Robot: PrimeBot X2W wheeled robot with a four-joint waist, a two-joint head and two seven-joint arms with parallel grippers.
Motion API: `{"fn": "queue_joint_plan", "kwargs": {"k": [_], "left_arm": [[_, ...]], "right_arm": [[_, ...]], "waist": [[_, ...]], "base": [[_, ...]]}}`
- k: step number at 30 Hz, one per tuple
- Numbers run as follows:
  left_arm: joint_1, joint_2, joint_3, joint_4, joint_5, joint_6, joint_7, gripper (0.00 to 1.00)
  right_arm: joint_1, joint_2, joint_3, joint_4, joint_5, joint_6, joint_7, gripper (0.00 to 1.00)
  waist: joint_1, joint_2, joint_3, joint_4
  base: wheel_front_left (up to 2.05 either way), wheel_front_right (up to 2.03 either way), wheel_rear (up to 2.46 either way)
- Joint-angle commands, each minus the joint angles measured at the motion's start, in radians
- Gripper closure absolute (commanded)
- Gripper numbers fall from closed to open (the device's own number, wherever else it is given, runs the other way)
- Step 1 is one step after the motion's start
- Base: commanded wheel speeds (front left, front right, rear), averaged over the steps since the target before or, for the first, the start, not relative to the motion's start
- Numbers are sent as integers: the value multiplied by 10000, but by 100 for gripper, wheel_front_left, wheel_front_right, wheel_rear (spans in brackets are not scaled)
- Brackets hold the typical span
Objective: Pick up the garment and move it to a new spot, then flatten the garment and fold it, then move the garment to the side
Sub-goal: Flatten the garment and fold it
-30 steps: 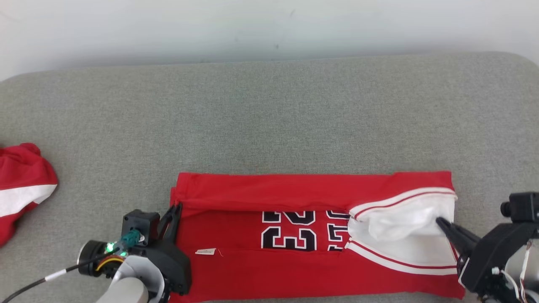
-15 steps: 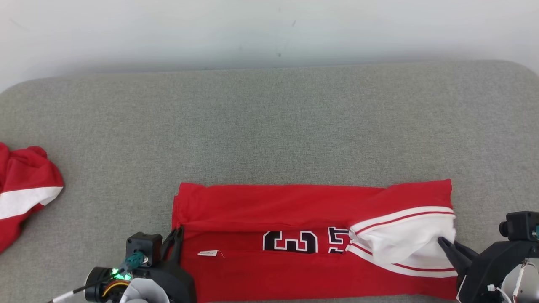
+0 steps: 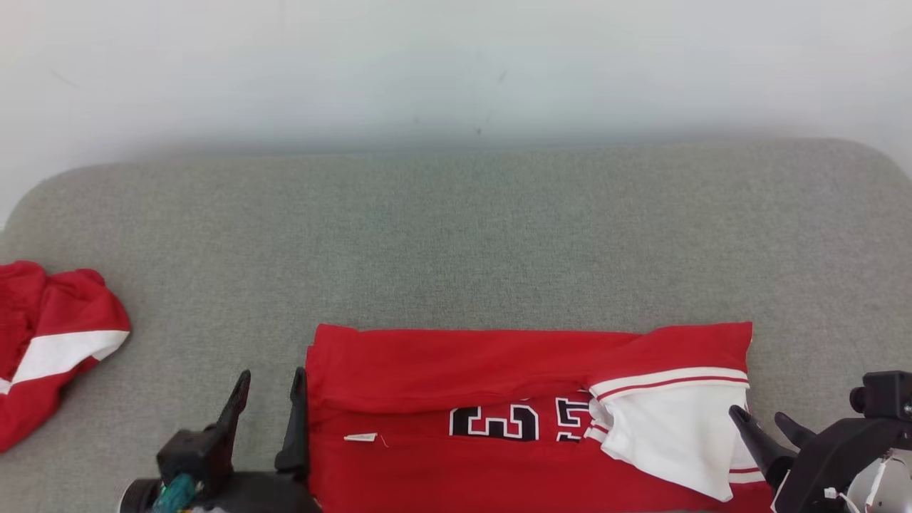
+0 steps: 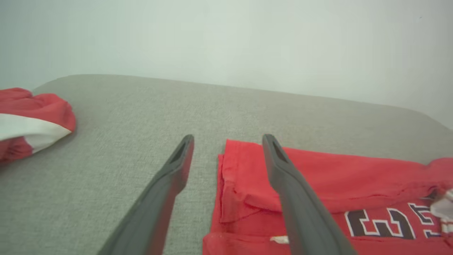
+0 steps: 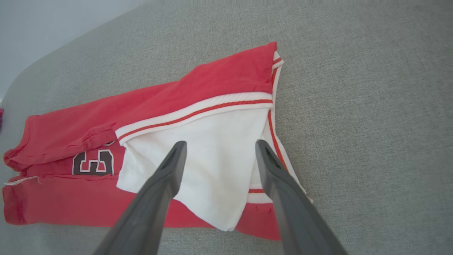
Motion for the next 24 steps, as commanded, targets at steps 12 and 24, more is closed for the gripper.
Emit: {"fn": "queue_joint_plan", "kwargs": {"k": [12, 24], "left_arm": [[3010, -1803, 3249, -2070, 2768, -1939, -27, 0], [3560, -2607, 4354, -1713, 3865, -2895, -30, 0]], "right_arm": [[-446, 179, -881, 1308, -508, -23, -146, 0], [-1562, -1, -1230, 3206, -1114, -23, 84, 0]], "waist": [[1, 0, -704, 334], [1, 0, -522, 746]], "base": [[0, 0, 0], [0, 0, 0]]}}
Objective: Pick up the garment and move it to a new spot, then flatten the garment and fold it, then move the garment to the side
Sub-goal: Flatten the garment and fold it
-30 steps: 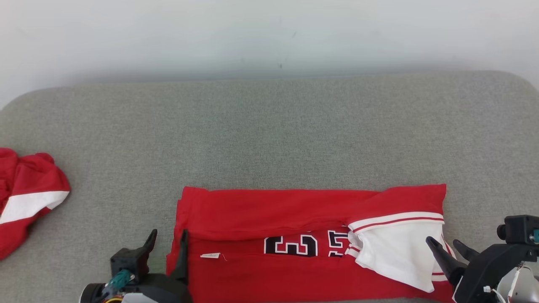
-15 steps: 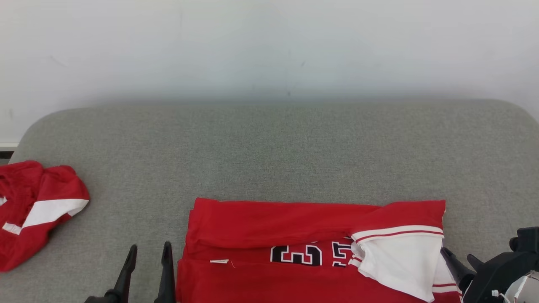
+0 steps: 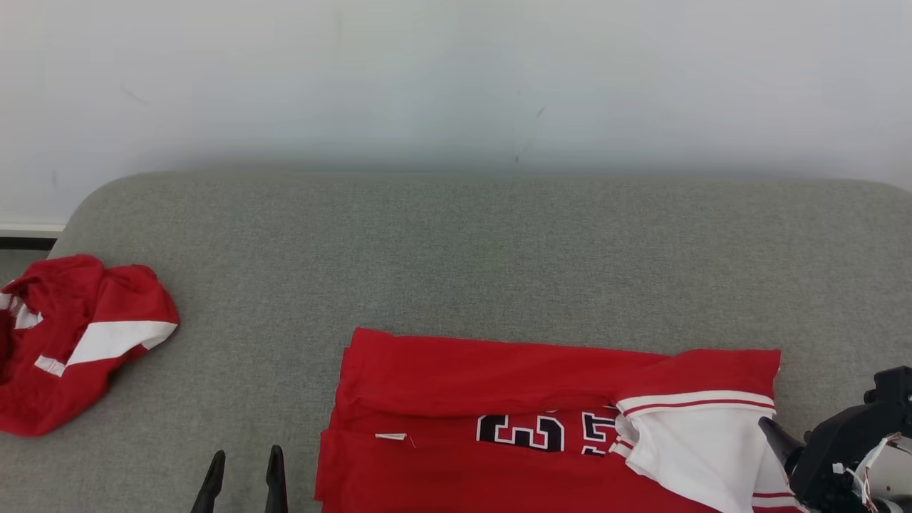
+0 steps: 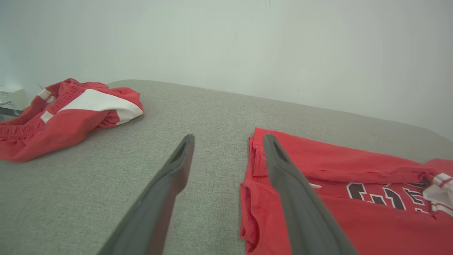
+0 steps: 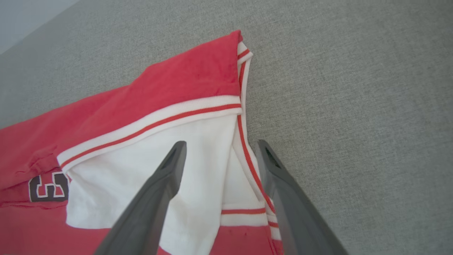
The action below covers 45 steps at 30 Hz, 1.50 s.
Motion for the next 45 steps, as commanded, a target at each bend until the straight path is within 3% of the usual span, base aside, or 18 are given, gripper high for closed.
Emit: {"fn": "queue_joint_plan", "kwargs": {"k": [1, 13, 26, 27, 28, 37, 45], "left_arm": [[84, -69, 72, 46, 45, -41, -30, 0], [-109, -125, 106, 232, 76, -214, -31, 0], [-396, -127, 137, 109, 101, -141, -31, 0], [-423, -127, 146, 109, 98, -148, -31, 0], [-442, -128, 149, 104, 92, -153, -31, 0], [-460, -127, 267, 130, 4, -109, -31, 0], [-334, -127, 248, 139, -62, -114, -31, 0]], "right_arm": [[-127, -79, -29, 167, -100, -23, -4, 0], [-613, -262, -52, 1465, -533, -24, -404, 0], [-863, -263, 120, 2469, -656, -24, -10, 0], [-894, -252, 149, 2503, -622, -24, 31, 12], [-967, -267, 160, 2425, -619, -24, -120, 97], [-1231, -702, -530, 2111, -1049, -27, -724, 100], [-942, -1133, -1716, 1506, -1789, -27, -560, 100]], "waist": [[0, 0, 95, 111], [0, 0, 541, 481], [0, 0, 884, 691], [0, 0, 900, 697], [0, 0, 916, 697], [0, 0, 876, 581], [0, 0, 723, 368]], "base": [[0, 0, 0], [0, 0, 0], [0, 0, 0], [0, 0, 0], [0, 0, 0], [0, 0, 0], [0, 0, 0]]}}
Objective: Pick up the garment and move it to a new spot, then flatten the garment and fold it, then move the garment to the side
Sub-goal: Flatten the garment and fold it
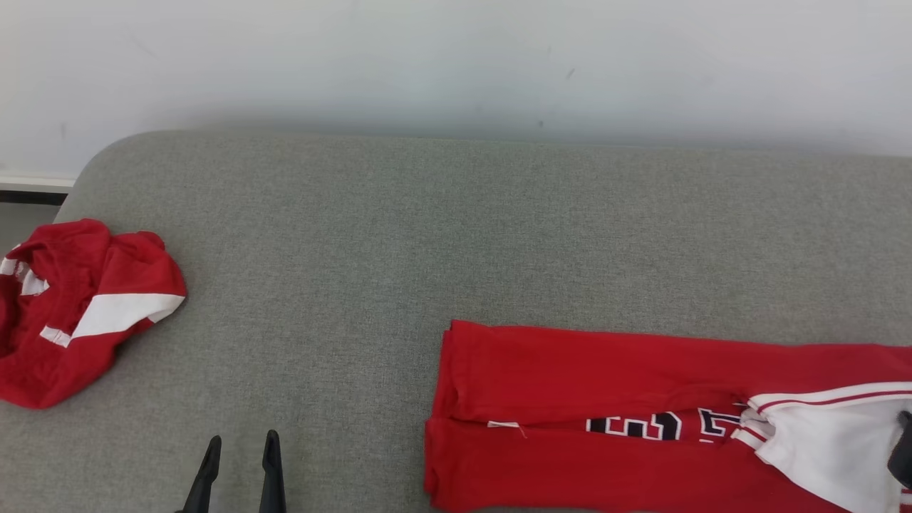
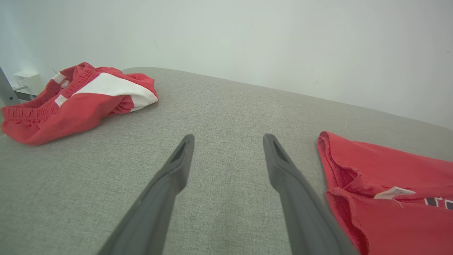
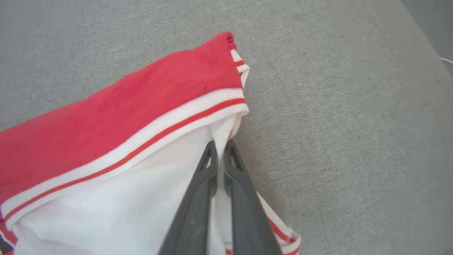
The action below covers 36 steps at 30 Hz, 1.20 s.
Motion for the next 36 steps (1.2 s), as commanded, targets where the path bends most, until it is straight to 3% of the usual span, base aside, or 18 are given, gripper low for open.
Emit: {"fn": "queue_joint_plan", "kwargs": {"k": [1, 6, 12, 19, 25, 30, 36], "left_arm": [[31, -8, -12, -7, -54, -5, -29, 0], [61, -7, -74, 33, -73, 23, -29, 0], [193, -7, -95, 76, -98, 79, -29, 0], [189, -6, -61, 204, -116, 21, -29, 0], [193, -4, -142, 198, -143, 31, -29, 0], [189, -8, -225, 205, -196, 58, -29, 0], [98, -6, -400, 252, -236, 80, -29, 0]], "right_arm": [[216, -210, -226, -183, -256, -31, 57, 100], [441, -262, -367, -754, -510, -29, 362, 100], [888, 93, 374, -1949, -214, -27, 949, 100], [1280, 605, 2478, -3681, 574, -28, 1753, 100], [1109, 830, 4121, -4391, 966, -28, 2172, 100], [697, 1017, 5480, -4279, 1373, -28, 2338, 100], [40, 1396, 6459, -3229, 1599, -28, 1938, 100]], "waist": [[-1, -1, -68, -91], [-1, -1, -210, -215], [-1, -1, -405, -350], [-1, -1, -534, -404], [-1, -1, -576, -334], [-1, -1, -558, -203], [-1, -1, -536, 69]], "base": [[0, 0, 0], [0, 0, 0], [0, 0, 0], [0, 0, 0], [0, 0, 0], [0, 0, 0], [0, 0, 0]]}}
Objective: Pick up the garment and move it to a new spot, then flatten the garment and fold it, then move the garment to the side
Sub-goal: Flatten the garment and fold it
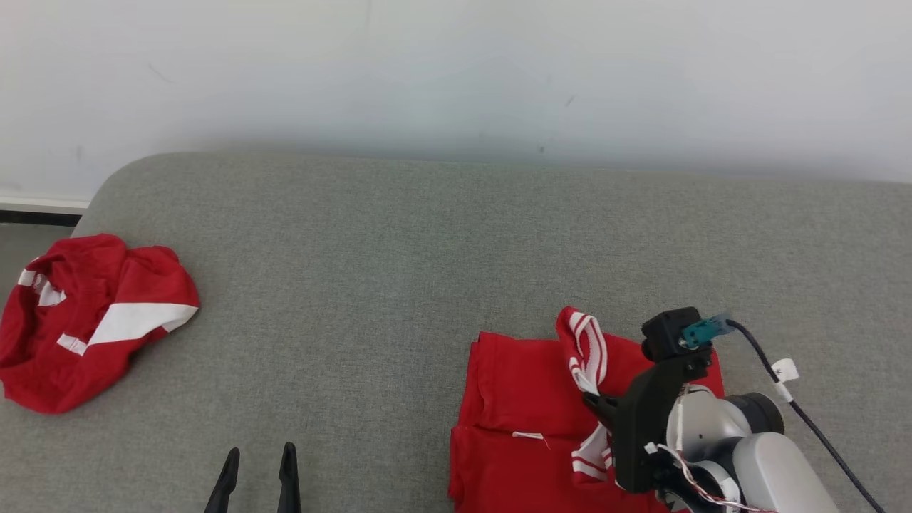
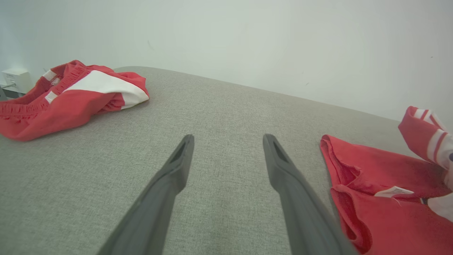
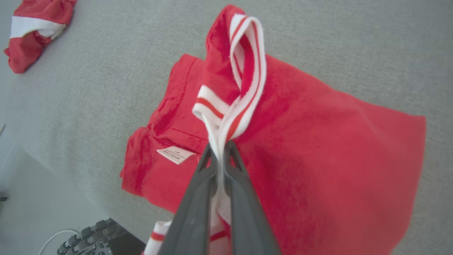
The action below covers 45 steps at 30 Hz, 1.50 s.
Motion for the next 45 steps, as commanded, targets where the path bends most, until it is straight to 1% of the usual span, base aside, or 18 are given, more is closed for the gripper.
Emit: {"fn": "queue_joint_plan", "kwargs": {"k": [1, 5, 9, 13, 22, 23, 24, 25, 27, 28, 31, 34, 36, 38, 41, 43, 45], "left_arm": [[-12, -4, -35, 0, -56, 4, -29, 0], [-16, -4, -118, -13, -50, 29, -29, 0], [-22, -4, -178, -49, -24, 38, -31, 0], [-6, -4, -244, 3, -1, 18, -29, 0], [-102, -4, -507, 81, -105, 36, -31, 0], [-111, -4, -534, 94, -89, 32, -29, 0], [-116, -4, -559, 102, -91, 28, -29, 0], [-109, -4, -576, 109, -101, 26, -29, 0], [-101, -3, -560, 148, -116, 6, -29, 0], [-101, -3, -560, 148, -116, 6, -29, 0], [-48, -4, -523, 161, -131, 5, -29, 0], [-24, -4, -423, 157, -128, 21, -31, 0], [35, -4, -396, 108, -96, 60, -29, 0], [70, -4, -339, 63, -22, 60, -29, 0], [157, -4, -256, -11, 101, 94, -29, 0], [214, -4, -168, -41, 128, 98, -29, 0], [254, -4, -78, -56, 184, 131, -29, 0]], "right_arm": [[-186, 100, 124, 216, 89, -24, -116, 100], [-593, 312, 427, 1049, 76, -24, -493, 100], [-985, 414, 509, 1904, -43, -24, -913, 100], [-1355, 454, 687, 2689, 121, -24, -1149, 100], [-2080, 464, 1512, 4158, 802, -24, -1832, 100], [-2136, 464, 1557, 4334, 839, -24, -1897, 84], [-2204, 465, 1615, 4481, 873, -24, -1981, 53], [-2274, 468, 1702, 4571, 932, -24, -2099, 0], [-2372, 466, 1864, 4668, 1326, -24, -2443, 0], [-2372, 466, 1864, 4668, 1326, -24, -2443, 0], [-2528, 462, 2275, 4725, 1972, -24, -2812, 0], [-2831, 457, 2534, 4585, 2500, -24, -3369, 0], [-2938, 454, 2498, 4509, 2802, -24, -3844, 0], [-3064, 453, 2402, 4436, 2839, -24, -4314, 0], [-3044, 455, 2098, 4280, 2581, -24, -4988, 0], [-2800, 435, 1846, 4123, 2207, -24, -5379, 0], [-2462, 275, 1543, 3899, 1831, -24, -5750, 0]], "waist": [[0, -1, 5, 130], [0, -1, 19, 328], [0, -1, 37, 531], [0, -1, 62, 698], [0, -1, 115, 1000], [0, -1, 108, 1026], [0, -1, 95, 1055], [0, -1, 82, 1076], [0, -1, 65, 1100], [0, -1, 65, 1100], [0, -1, 27, 1083], [0, -1, -26, 981], [0, -1, -85, 898], [0, -1, -164, 794], [0, -1, -323, 581], [0, -1, -439, 407], [0, -1, -573, 221]], "base": [[0, 0, 0], [0, 0, 0], [0, 0, 0], [0, 0, 0], [0, 0, 0], [0, 0, 0], [0, 0, 0], [0, 0, 0], [0, 0, 0], [0, 0, 0], [0, 0, 0], [0, 0, 0], [0, 0, 0], [0, 0, 0], [0, 0, 0], [0, 0, 0], [0, 0, 0]]}}
